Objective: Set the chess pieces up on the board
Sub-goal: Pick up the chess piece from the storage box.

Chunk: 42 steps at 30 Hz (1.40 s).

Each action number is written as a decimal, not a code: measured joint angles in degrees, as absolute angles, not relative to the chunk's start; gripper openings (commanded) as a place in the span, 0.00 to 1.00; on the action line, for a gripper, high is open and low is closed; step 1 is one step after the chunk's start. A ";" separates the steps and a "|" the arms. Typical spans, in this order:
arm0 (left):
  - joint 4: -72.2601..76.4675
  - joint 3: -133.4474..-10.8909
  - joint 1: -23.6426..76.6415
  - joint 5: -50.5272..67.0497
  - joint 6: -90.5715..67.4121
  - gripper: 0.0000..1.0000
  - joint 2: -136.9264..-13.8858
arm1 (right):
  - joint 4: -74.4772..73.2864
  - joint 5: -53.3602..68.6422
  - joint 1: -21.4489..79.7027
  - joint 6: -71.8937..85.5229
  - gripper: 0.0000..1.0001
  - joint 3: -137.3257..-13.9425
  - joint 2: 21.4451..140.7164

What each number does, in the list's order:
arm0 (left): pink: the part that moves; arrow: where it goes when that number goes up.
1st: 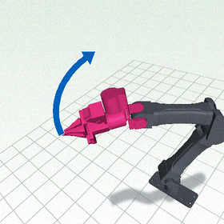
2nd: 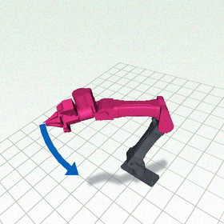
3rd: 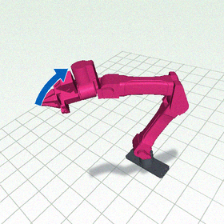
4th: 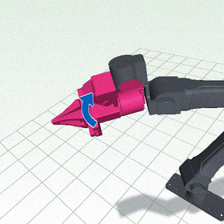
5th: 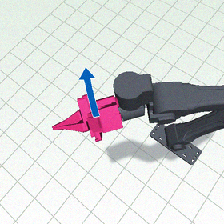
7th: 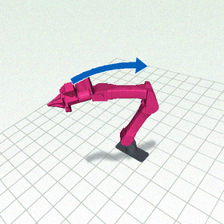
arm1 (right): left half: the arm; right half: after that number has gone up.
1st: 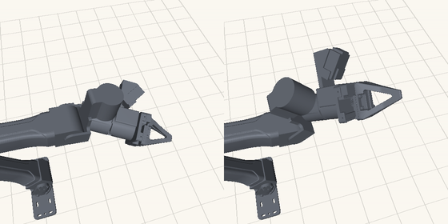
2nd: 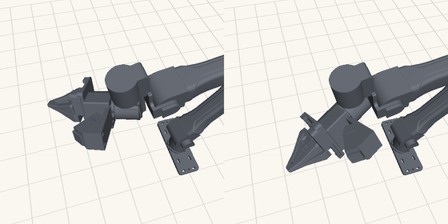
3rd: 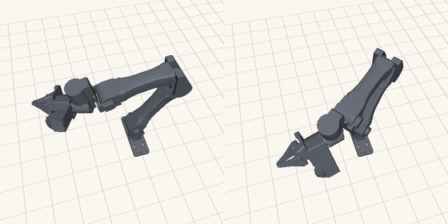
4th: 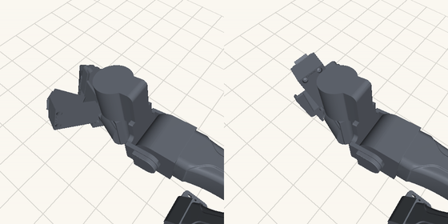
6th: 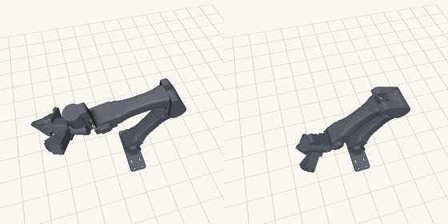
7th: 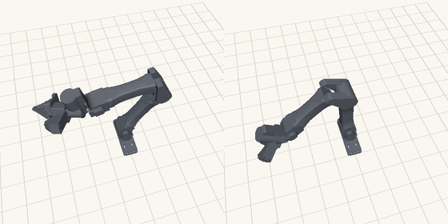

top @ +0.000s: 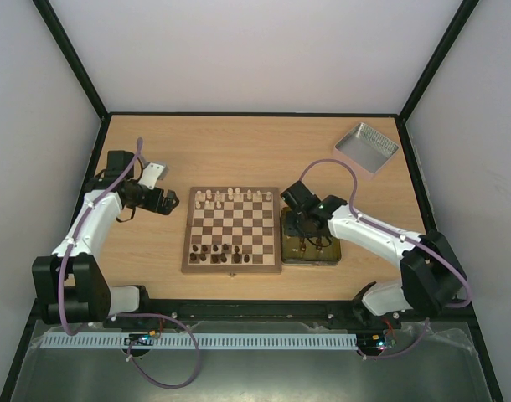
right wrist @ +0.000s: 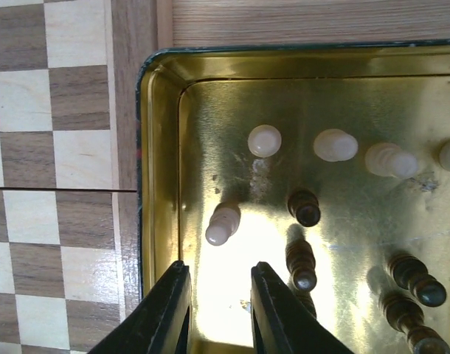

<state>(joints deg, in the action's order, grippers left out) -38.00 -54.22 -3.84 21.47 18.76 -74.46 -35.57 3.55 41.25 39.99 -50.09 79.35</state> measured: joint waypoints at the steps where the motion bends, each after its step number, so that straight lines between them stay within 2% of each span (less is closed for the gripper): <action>1: -37.95 -54.15 -3.86 21.54 18.76 0.99 -74.41 | -35.57 3.81 41.25 39.86 0.21 -50.22 79.50; 12: -37.87 -53.60 -4.29 22.61 18.70 0.99 -74.02 | -35.38 6.11 41.25 38.96 0.15 -50.30 81.69; 42: -37.89 -53.56 -4.43 23.70 18.57 0.99 -74.39 | -29.74 7.81 40.34 37.43 0.12 -48.93 87.83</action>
